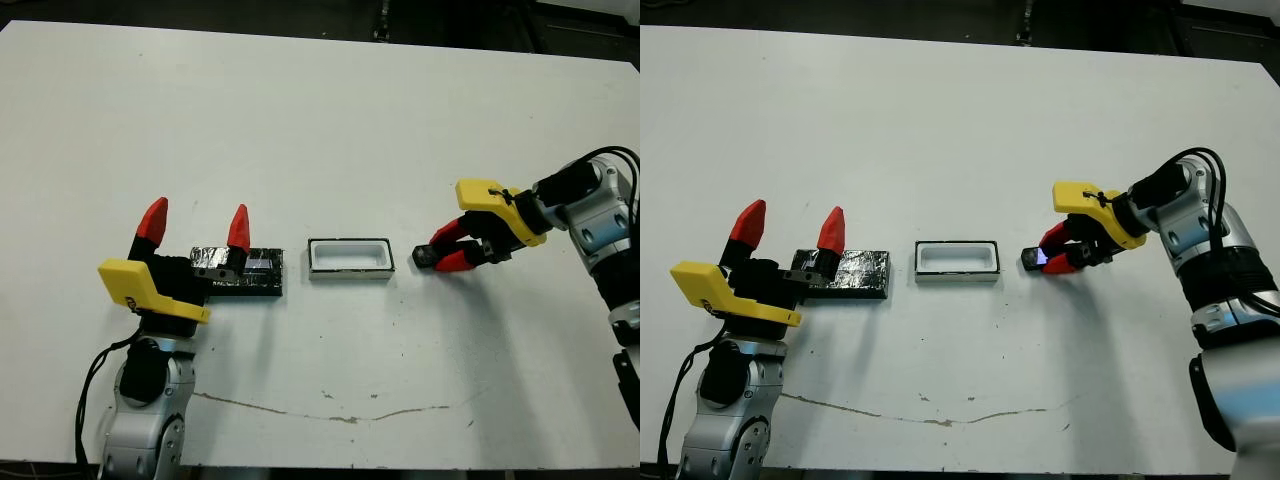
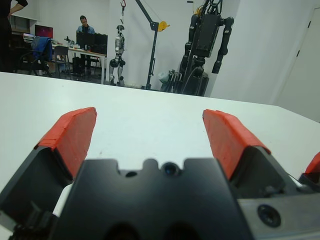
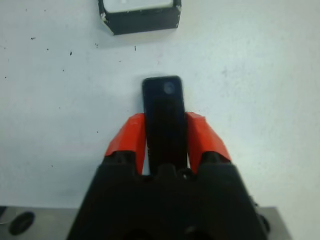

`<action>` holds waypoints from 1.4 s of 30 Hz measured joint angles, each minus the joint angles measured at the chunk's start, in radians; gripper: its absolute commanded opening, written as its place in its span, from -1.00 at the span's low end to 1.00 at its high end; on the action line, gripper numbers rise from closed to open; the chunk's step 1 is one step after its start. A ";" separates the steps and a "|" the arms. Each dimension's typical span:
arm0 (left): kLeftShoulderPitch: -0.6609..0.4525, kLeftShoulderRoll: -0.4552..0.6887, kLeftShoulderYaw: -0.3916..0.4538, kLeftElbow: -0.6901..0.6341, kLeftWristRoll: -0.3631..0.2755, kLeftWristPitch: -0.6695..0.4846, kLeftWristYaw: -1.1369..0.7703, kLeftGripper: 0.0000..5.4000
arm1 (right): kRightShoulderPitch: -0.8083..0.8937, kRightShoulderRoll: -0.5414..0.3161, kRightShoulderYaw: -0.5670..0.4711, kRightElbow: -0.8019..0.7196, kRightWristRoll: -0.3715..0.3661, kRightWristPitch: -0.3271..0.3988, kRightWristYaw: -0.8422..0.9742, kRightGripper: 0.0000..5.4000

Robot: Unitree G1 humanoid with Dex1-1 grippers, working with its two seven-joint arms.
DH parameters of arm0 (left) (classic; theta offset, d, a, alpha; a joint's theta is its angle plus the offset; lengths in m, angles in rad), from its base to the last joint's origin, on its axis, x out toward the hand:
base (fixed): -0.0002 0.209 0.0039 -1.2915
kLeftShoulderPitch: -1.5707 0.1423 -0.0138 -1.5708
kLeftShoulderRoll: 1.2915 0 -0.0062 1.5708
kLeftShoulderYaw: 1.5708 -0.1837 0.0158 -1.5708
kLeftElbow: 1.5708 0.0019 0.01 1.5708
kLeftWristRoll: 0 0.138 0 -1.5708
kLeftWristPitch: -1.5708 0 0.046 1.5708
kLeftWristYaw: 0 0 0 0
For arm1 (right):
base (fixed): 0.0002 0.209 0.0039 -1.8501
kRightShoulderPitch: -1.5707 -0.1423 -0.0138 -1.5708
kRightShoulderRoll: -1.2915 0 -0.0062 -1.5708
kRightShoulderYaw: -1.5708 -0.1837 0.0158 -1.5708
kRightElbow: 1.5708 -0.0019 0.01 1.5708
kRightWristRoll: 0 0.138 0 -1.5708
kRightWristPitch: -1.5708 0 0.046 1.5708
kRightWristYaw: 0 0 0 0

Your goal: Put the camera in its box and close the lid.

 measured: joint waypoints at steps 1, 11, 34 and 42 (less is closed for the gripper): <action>0.000 0.000 0.000 0.000 0.000 0.001 0.000 1.00 | 0.005 0.000 -0.001 -0.010 0.000 0.000 -0.008 -0.39; 0.001 0.000 -0.001 -0.001 0.008 0.007 0.003 1.00 | 0.047 -0.002 -0.066 -0.067 0.029 -0.001 -0.077 -0.39; 0.001 0.000 0.000 -0.001 -0.008 0.008 0.001 1.00 | 0.036 0.123 -0.242 -0.418 0.382 0.431 -0.213 -0.39; 0.002 0.000 -0.001 0.000 -0.017 0.008 -0.002 1.00 | 0.037 0.202 -0.178 -0.401 0.394 0.435 -0.224 -0.39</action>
